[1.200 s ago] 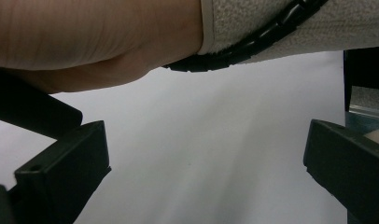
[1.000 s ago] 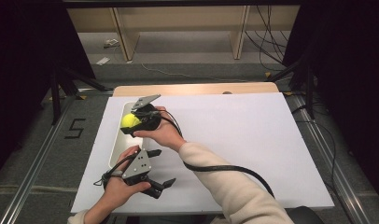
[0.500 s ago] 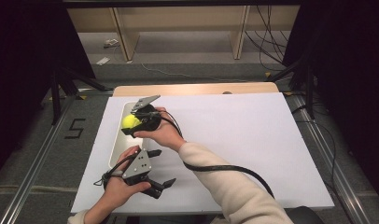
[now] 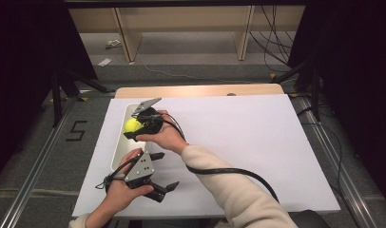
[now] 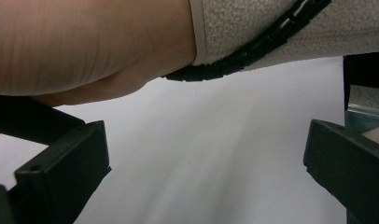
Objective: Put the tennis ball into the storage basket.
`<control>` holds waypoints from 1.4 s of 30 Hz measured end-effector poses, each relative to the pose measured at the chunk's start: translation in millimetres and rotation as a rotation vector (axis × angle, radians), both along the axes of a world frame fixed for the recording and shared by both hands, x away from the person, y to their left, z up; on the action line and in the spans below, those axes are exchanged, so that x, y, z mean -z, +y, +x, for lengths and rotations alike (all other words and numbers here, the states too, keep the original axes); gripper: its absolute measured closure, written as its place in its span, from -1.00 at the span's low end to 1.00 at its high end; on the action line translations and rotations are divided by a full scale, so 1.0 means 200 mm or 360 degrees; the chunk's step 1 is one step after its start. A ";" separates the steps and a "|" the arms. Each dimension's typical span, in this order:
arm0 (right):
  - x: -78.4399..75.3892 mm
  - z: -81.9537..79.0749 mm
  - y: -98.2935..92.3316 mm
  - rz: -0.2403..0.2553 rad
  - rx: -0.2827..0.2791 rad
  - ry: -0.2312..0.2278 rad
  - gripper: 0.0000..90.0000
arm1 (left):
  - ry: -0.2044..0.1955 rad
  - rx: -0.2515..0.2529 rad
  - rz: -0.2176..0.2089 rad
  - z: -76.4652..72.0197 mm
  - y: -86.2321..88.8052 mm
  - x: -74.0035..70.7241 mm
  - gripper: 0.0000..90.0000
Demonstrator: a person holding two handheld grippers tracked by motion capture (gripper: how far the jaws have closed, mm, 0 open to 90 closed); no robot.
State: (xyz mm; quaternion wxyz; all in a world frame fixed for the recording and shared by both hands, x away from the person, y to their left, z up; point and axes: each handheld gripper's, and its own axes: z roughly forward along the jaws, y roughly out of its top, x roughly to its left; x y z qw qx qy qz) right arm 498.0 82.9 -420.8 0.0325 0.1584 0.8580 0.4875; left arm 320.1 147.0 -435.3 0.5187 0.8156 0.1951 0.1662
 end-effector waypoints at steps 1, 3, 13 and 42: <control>0.00 0.00 0.00 -0.0002 -0.0001 0.0001 -0.41 | 0.0001 0.0000 0.0000 0.00 0.00 0.00 -1.00; 0.01 0.00 0.00 -0.0008 -0.0003 0.0008 -0.41 | 0.0002 0.0002 0.0003 0.00 0.00 0.00 -1.00; 0.02 0.00 0.00 -0.0013 0.0000 0.0011 -0.41 | 0.0005 0.0005 0.0006 0.00 0.00 0.00 -1.00; 0.04 0.00 0.02 -0.0050 -0.0005 -0.0004 -0.41 | 0.0005 0.0006 0.0006 0.00 0.00 0.00 -1.00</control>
